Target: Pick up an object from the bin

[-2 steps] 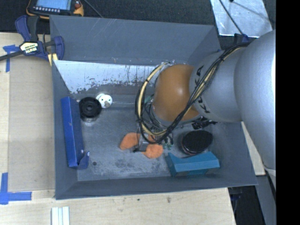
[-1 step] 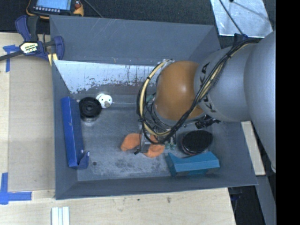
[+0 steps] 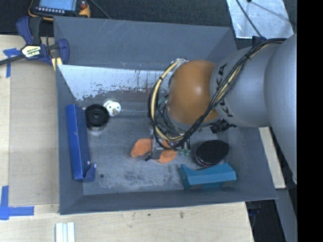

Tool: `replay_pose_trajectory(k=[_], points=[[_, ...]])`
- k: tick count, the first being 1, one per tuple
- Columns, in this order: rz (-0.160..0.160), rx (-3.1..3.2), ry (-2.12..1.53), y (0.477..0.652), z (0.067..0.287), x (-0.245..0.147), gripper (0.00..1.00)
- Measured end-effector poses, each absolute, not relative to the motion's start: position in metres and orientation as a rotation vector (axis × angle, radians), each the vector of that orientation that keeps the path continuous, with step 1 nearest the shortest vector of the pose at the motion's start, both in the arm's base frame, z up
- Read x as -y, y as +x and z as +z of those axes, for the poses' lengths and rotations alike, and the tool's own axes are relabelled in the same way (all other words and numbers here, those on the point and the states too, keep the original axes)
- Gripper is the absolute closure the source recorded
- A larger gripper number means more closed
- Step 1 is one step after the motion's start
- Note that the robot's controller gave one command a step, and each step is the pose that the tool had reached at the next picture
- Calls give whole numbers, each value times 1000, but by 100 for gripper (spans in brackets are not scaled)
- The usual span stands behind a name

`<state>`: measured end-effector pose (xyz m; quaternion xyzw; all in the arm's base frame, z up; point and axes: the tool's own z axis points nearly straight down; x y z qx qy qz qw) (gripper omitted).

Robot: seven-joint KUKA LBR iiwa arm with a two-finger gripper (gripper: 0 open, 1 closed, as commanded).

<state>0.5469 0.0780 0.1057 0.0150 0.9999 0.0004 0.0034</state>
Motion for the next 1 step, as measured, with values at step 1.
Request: replay_pose_trajectory(k=[1], points=[[2, -3139, 35, 541, 81, -32, 100]])
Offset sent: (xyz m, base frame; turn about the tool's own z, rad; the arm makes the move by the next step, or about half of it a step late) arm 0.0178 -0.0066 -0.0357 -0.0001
